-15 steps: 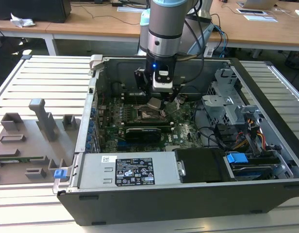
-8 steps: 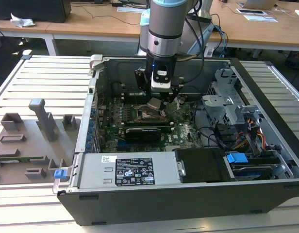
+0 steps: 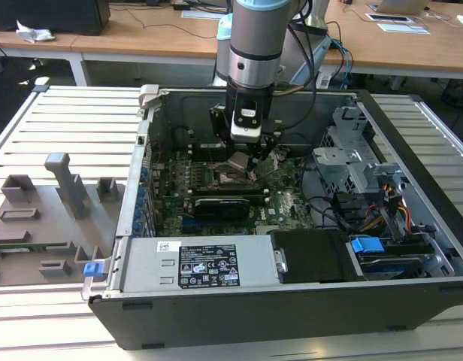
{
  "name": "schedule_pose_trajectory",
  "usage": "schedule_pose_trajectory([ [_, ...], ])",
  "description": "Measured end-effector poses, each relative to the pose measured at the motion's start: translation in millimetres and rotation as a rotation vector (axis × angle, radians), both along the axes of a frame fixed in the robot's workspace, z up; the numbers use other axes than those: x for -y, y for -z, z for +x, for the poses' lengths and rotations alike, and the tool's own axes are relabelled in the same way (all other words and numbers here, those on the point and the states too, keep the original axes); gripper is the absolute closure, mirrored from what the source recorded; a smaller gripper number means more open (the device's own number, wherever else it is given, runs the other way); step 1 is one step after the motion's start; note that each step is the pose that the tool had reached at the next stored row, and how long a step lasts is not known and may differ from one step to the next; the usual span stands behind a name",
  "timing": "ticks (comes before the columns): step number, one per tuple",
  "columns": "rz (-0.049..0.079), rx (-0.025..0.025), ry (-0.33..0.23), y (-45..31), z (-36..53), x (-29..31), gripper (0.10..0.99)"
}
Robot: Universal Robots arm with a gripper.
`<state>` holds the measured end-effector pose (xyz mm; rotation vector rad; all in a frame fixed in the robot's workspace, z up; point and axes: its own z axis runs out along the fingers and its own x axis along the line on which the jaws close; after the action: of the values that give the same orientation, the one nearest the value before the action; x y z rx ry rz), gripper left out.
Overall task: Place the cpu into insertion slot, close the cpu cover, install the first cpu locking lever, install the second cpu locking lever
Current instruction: 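Place the cpu into insertion slot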
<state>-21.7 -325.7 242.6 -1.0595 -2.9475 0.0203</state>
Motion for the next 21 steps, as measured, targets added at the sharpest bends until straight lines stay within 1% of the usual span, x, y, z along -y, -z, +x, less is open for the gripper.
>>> schedule_pose_trajectory([
  [2, -0.001, 0.0000, 0.023, 0.1, 0.0, 0.0, 0.541],
  [3, -0.002, 0.0000, 0.052, 0.2, 0.0, 0.0, 0.541],
  [5, -0.003, 0.0000, 0.084, 0.3, 0.0, 0.0, 0.541],
  [17, -0.003, -0.0001, 0.160, 0.3, 0.0, 0.0, 0.541],
  [21, -0.003, -0.0001, 0.194, 0.3, 0.0, 0.0, 0.541],
])
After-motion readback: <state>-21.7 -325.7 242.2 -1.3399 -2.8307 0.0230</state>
